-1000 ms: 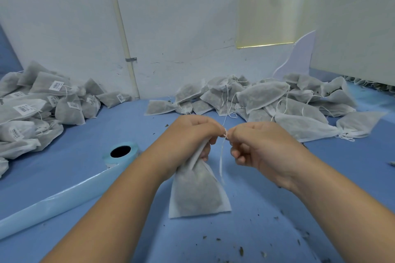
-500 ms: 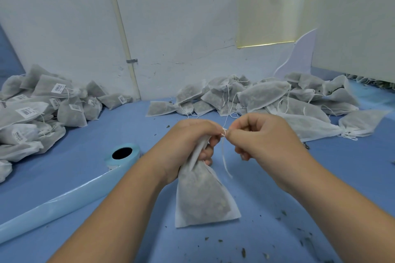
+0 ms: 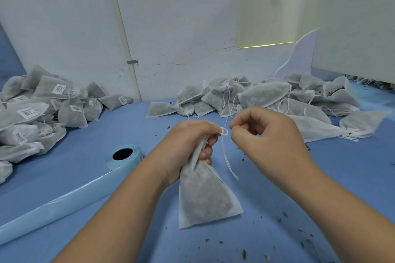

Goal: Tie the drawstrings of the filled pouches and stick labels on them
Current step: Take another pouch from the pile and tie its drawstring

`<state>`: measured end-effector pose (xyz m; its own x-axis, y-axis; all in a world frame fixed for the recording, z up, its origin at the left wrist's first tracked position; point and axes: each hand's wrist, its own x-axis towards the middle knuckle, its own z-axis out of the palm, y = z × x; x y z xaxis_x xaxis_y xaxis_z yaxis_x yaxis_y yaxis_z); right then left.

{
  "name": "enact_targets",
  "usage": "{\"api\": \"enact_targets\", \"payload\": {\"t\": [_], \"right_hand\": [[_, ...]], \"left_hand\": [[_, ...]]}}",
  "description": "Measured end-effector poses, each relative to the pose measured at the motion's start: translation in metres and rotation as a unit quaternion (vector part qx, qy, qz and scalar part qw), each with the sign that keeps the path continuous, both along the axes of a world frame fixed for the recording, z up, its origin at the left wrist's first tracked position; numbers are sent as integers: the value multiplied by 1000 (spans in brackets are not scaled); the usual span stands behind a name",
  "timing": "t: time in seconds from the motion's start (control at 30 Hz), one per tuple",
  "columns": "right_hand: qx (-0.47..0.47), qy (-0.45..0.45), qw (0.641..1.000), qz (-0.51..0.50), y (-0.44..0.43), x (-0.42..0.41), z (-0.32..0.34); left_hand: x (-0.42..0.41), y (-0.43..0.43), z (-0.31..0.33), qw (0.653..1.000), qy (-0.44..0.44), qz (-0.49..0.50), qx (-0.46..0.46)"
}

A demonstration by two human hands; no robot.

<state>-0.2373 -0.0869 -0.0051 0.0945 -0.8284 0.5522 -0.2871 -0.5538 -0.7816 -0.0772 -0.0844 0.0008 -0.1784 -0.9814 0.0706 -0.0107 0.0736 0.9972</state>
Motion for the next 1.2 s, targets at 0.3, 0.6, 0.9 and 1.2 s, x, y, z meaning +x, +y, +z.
{"api": "enact_targets", "payload": {"t": [0.3, 0.6, 0.9, 1.2], "right_hand": [[-10, 26, 999, -15, 3, 5, -1], [61, 86, 994, -11, -1, 0, -2], [236, -113, 956, 135, -6, -11, 8], [294, -407, 817, 284, -4, 1, 5]], "left_hand": [[0, -1, -1, 1000, 3, 4, -15], [6, -3, -2, 993, -107, 24, -31], [19, -4, 0, 986, -164, 10, -28], [11, 2, 1, 993, -71, -91, -22]]}}
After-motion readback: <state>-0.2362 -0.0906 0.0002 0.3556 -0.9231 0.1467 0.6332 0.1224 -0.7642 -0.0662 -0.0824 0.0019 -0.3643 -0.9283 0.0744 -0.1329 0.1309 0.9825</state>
